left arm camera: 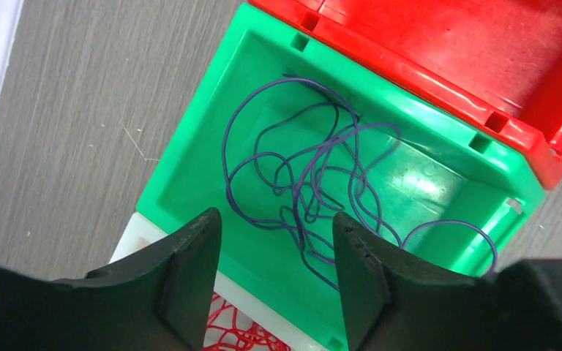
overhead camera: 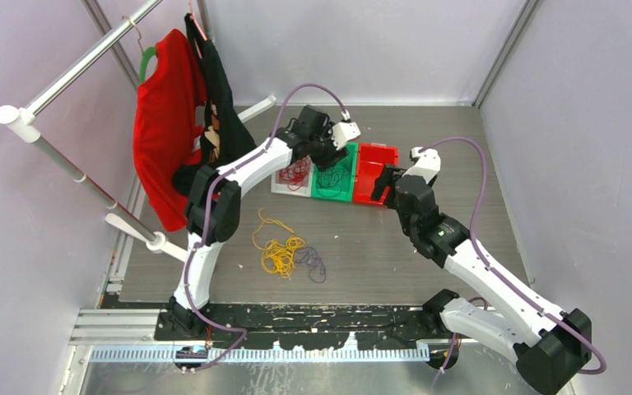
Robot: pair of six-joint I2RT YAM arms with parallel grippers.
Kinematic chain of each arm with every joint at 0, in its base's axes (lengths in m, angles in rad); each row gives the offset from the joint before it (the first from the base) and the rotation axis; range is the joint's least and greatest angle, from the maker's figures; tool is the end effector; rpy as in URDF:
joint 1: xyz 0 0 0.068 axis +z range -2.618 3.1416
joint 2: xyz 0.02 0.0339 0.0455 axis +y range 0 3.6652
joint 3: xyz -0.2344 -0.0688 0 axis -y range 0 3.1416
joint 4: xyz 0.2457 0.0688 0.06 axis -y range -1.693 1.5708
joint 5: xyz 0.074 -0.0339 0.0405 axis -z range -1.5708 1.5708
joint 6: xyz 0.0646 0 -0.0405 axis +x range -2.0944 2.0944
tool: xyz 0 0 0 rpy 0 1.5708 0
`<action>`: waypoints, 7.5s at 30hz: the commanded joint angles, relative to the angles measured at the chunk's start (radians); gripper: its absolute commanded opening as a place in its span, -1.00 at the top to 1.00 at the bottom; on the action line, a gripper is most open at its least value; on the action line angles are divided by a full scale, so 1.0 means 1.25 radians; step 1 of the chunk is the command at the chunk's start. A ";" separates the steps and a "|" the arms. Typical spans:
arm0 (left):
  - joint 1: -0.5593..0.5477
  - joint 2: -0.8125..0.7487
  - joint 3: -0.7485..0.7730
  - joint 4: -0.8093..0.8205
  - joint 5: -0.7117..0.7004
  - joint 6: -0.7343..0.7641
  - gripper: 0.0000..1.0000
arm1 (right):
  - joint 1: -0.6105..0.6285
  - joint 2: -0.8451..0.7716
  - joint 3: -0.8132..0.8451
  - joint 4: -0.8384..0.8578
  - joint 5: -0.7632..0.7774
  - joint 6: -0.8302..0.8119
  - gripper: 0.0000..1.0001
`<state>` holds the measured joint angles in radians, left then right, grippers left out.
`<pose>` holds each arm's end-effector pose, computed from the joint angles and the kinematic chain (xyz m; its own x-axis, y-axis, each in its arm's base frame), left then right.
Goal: Untangle the cables
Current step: Place the cable in the bin, then untie the cable, then place the cable in the bin, then untie the cable.
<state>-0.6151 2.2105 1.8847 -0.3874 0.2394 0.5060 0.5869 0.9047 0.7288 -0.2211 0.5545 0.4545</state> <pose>0.4120 -0.3099 0.1903 -0.1247 0.6646 -0.7367 0.8774 0.4205 0.2309 0.2241 0.1082 0.2640 -0.3185 0.2364 -0.9180 0.0816 0.9716 0.2220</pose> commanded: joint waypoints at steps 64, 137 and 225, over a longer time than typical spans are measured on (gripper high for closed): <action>0.163 -0.904 -0.351 -0.648 0.438 -0.149 -0.99 | 0.326 0.242 0.537 -0.461 -0.561 -0.017 0.98; 0.070 -0.796 -0.311 0.021 0.399 -0.357 1.00 | 0.281 0.075 0.252 -0.157 -0.015 -0.033 -0.46; 0.271 -0.631 -0.156 -0.791 0.146 -0.115 -0.99 | 0.226 0.557 0.301 0.110 -0.569 -0.231 -0.30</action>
<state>-0.3401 1.5356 1.7332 -1.3628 0.3866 0.3523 0.8749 1.4948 1.0080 -0.1986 -0.0391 0.2996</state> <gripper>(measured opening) 0.994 0.669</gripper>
